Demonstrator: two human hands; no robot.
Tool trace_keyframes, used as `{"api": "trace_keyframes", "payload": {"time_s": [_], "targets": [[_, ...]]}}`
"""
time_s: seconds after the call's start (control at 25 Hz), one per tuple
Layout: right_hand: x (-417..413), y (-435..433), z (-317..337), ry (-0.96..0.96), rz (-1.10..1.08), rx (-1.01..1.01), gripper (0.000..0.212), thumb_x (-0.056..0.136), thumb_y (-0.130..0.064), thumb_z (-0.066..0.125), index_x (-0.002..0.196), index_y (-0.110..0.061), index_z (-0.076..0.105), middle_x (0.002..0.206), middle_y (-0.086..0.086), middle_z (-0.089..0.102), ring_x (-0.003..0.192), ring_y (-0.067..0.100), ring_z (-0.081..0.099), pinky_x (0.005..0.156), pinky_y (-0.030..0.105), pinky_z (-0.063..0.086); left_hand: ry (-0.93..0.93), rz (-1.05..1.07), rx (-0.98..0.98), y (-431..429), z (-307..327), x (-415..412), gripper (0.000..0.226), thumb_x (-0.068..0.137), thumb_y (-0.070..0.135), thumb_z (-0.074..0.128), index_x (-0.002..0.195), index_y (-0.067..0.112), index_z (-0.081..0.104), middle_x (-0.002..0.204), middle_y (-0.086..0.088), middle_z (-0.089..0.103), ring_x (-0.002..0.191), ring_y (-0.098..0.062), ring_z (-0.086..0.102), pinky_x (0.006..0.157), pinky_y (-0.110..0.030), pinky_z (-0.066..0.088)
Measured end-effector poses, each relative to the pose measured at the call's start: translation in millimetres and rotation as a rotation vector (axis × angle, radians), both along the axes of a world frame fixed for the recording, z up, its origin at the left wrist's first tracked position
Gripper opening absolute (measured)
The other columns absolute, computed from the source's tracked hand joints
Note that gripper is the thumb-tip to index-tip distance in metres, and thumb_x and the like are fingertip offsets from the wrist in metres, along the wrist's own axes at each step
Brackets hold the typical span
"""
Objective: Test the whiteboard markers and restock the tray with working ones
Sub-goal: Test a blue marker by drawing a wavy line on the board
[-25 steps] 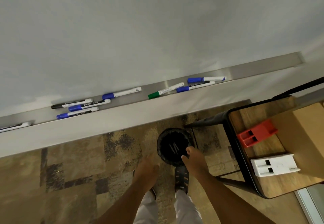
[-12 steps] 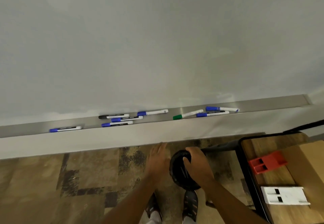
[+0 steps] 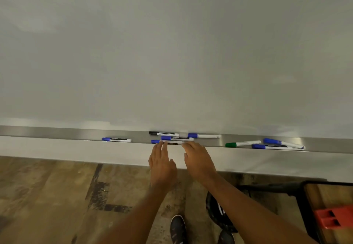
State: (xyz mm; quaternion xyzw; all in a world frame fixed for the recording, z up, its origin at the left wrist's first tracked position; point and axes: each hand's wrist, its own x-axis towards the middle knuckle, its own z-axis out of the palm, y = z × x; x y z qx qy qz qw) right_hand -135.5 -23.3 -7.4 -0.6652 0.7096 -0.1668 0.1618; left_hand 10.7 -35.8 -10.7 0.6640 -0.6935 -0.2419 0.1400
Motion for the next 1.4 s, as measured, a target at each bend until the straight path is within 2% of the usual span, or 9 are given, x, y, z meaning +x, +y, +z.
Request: {"api": "trace_keyframes", "payload": {"time_s": [0.28,0.52,0.76,0.92,1.04,1.12,1.24,1.32,1.4], "targets": [[40,-43,-3,0.198,0.198,0.079,0.045,0.09,-0.021,0.07,0.132,-0.013,0.055,0.137,0.006,0.058,0.125,0.025,0.054,0.105,0.037,0.044,0.024,0.098,0.107,-30,-1,54,0.074,0.107,0.016,0.054,0.168,0.023,0.011,0.177,-0.002,0.013,0.164,-0.025,0.011,0.132,-0.045,0.01],[49,-48,-5,0.274,0.181,0.08,0.051,0.08,-0.019,0.08,0.126,-0.013,0.058,0.128,0.007,0.061,0.117,0.025,0.056,0.099,0.038,0.048,0.189,0.207,0.212,-47,15,47,0.079,0.099,0.0,0.06,0.165,0.026,0.024,0.167,-0.007,0.034,0.154,-0.03,0.03,0.125,-0.048,0.027],[46,-55,-1,0.308,0.109,0.061,0.043,0.085,-0.011,0.075,0.125,-0.014,0.059,0.127,0.008,0.059,0.115,0.028,0.055,0.097,0.039,0.048,0.617,0.327,0.214,-55,27,48,0.073,0.097,-0.018,0.056,0.158,0.018,0.036,0.147,-0.006,0.061,0.139,-0.03,0.053,0.119,-0.05,0.043],[40,-55,2,0.275,0.071,0.036,0.044,0.074,-0.005,0.084,0.113,-0.015,0.066,0.112,0.006,0.066,0.105,0.027,0.062,0.09,0.039,0.053,0.799,0.267,0.207,-50,36,45,0.073,0.096,-0.023,0.053,0.156,0.016,0.04,0.133,-0.007,0.07,0.122,-0.031,0.067,0.105,-0.053,0.053],[36,-56,4,0.284,0.074,0.07,0.042,0.082,-0.007,0.076,0.119,-0.018,0.061,0.119,0.004,0.062,0.112,0.025,0.056,0.1,0.039,0.045,0.927,0.317,0.218,-52,40,47,0.066,0.097,-0.025,0.049,0.15,0.014,0.046,0.136,-0.016,0.068,0.121,-0.022,0.066,0.096,-0.032,0.059],[32,-56,8,0.294,0.067,0.009,0.037,0.084,-0.003,0.068,0.116,-0.02,0.06,0.116,0.002,0.06,0.108,0.025,0.055,0.097,0.039,0.043,1.046,0.362,0.211,-56,41,52,0.057,0.1,-0.022,0.048,0.145,0.013,0.052,0.131,-0.018,0.07,0.121,-0.026,0.068,0.099,-0.034,0.058],[31,-53,31,0.13,-0.007,-0.082,0.022,0.095,-0.012,0.059,0.115,-0.021,0.062,0.111,-0.003,0.06,0.101,0.019,0.057,0.093,0.035,0.046,1.055,0.331,0.171,-57,52,48,0.034,0.107,0.006,0.057,0.137,0.021,0.062,0.12,0.001,0.078,0.116,-0.019,0.073,0.092,-0.029,0.062],[29,-45,56,-0.149,-0.069,-0.118,0.014,0.101,-0.024,0.056,0.114,-0.023,0.061,0.107,-0.007,0.062,0.094,0.011,0.059,0.088,0.029,0.051,1.098,0.267,0.193,-59,72,37,0.028,0.108,0.026,0.058,0.134,0.026,0.068,0.12,0.007,0.08,0.117,-0.017,0.074,0.086,-0.025,0.063],[24,-34,87,-0.479,-0.106,-0.098,0.012,0.102,-0.024,0.054,0.111,-0.024,0.061,0.099,-0.009,0.065,0.085,0.01,0.062,0.08,0.022,0.056,1.137,0.132,0.274,-64,98,25,0.032,0.108,0.039,0.052,0.131,0.031,0.072,0.126,0.008,0.078,0.12,-0.017,0.073,0.093,-0.032,0.061]]}}
